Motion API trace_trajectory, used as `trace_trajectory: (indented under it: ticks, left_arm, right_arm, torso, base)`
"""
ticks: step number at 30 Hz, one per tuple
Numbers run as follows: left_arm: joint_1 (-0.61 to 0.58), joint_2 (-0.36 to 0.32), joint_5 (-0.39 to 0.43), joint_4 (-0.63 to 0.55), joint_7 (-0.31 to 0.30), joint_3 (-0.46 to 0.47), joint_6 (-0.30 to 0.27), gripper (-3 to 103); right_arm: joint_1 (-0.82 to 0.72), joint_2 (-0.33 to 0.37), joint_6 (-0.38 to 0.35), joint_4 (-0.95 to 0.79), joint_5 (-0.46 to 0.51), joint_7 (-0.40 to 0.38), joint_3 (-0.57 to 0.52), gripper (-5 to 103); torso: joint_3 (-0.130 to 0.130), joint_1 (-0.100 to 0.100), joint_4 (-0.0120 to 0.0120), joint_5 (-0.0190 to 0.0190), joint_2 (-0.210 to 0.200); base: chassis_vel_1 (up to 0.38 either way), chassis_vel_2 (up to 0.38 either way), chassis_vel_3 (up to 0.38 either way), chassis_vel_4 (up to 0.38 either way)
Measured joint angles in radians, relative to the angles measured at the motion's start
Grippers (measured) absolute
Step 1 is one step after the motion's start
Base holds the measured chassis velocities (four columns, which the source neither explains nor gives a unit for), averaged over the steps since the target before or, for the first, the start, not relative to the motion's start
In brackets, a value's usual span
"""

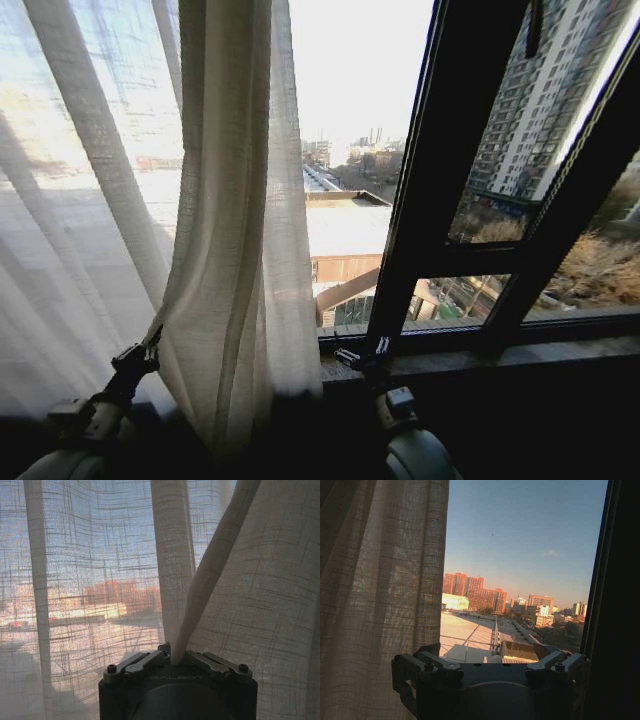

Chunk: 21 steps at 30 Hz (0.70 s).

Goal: Open the curtains by pulling them apart, changing their state from closed to fully open.

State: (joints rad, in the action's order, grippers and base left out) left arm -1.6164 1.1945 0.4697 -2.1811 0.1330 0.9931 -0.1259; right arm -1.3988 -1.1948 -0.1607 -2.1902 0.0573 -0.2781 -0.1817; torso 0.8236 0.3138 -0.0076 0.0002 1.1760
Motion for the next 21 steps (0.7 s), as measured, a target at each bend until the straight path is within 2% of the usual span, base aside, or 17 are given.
trace_trajectory:
  ticks: [12,21]
  left_arm:
    - [-0.002,0.006,-0.008,-0.004,0.0,-0.007,0.003,0]
    - [-0.007,0.004,-0.01,-0.002,0.0,-0.003,0.01,0]
  right_arm:
    - [-0.005,0.002,0.002,-0.004,0.0,-0.002,-0.003,100]
    - [-0.006,0.001,0.002,-0.005,-0.005,-0.001,0.0,100]
  torso:
    - [0.0,0.0,-0.0001,0.0001,0.0]
    - [0.0,0.0,-0.0001,0.0002,0.0]
  base:
    - [0.116,0.119,-0.098,-0.113]
    - [0.007,0.012,-0.01,-0.011]
